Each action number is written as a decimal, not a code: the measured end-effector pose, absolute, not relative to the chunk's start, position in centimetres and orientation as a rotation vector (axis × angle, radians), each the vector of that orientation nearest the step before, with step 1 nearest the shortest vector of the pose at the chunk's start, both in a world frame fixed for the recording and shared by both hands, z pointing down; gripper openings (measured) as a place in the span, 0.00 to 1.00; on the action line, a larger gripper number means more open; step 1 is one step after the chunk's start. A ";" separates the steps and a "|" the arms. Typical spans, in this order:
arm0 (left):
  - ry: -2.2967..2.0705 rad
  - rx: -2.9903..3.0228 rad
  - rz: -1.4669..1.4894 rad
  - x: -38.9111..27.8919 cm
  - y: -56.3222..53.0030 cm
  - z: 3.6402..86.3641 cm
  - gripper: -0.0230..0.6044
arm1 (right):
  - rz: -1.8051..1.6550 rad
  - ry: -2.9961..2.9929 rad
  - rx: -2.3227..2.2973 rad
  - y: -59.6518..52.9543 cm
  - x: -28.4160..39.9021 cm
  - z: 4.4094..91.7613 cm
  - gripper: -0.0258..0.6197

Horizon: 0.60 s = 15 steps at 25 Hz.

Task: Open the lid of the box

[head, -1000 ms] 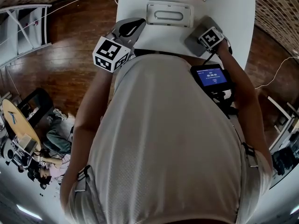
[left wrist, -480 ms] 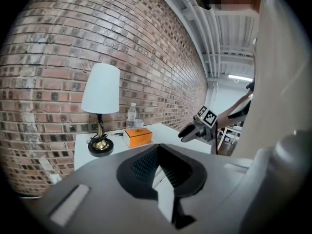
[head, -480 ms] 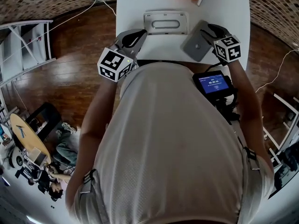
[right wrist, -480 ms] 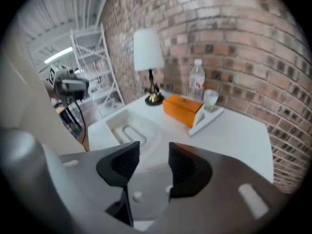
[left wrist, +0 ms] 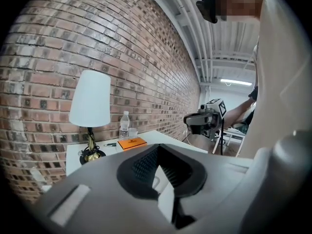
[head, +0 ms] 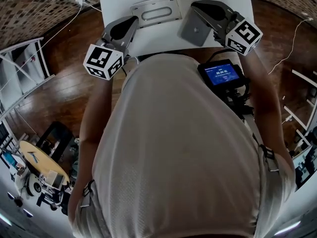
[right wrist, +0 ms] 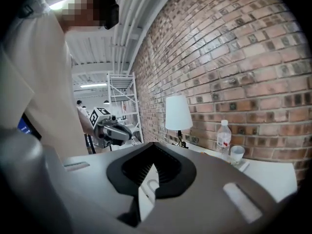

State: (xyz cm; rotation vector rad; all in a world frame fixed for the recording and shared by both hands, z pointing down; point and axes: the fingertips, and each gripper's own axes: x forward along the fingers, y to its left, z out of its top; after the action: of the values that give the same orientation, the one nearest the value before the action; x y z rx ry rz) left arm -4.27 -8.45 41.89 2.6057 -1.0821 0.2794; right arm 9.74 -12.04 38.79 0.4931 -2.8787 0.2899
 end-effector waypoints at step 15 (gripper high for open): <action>-1.167 2.595 0.255 -3.9 -7.1 41.1 0.04 | 0.194 -2.911 0.406 -10.3 10.2 37.3 0.04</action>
State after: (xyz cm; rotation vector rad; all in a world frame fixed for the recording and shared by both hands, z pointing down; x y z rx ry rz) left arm -3.87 -7.10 41.07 2.5948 -1.1665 0.2552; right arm 10.18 -10.31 37.29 0.4065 -2.9113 0.1938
